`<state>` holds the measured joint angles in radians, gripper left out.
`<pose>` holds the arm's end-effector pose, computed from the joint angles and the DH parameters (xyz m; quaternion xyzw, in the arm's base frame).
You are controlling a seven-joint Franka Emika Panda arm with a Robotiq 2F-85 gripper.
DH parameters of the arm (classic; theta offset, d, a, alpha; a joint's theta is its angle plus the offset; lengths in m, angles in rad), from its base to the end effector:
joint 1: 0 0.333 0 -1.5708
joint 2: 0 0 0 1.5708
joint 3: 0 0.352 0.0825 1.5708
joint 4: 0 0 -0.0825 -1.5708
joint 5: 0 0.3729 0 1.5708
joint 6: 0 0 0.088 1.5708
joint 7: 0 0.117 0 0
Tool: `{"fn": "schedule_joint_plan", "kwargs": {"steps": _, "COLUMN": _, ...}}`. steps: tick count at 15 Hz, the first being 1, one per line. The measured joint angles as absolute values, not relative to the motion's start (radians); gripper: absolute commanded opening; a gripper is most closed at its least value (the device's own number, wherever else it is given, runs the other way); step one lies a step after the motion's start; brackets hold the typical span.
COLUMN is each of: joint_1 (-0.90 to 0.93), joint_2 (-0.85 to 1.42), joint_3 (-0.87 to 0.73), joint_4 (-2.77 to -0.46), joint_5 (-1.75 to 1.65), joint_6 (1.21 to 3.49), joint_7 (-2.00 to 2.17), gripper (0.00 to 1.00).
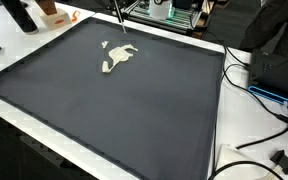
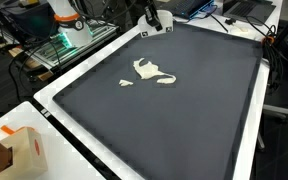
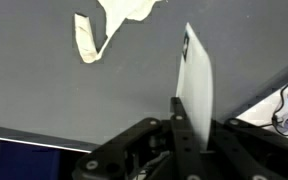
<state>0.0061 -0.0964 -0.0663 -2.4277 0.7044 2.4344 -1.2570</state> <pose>0.4758 -0.0230 0.3882 -0.9149 -0.3208 -0.1846 0.1610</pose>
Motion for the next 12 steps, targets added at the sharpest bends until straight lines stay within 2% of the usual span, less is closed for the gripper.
{"fn": "schedule_joint_plan", "kwargs": {"steps": 6, "joint_1": -0.031, "joint_2": -0.075, "joint_3": -0.137, "joint_4": -2.420, "joint_5": 0.938, "joint_6": 2.235, "joint_7": -1.560, "gripper": 0.01}}
{"fn": "schedule_joint_plan", "kwargs": {"steps": 12, "joint_1": -0.091, "joint_2": 0.024, "joint_3": -0.152, "joint_4": -2.370, "joint_5": 1.038, "joint_6": 2.104, "joint_7": -1.647, "gripper": 0.01}}
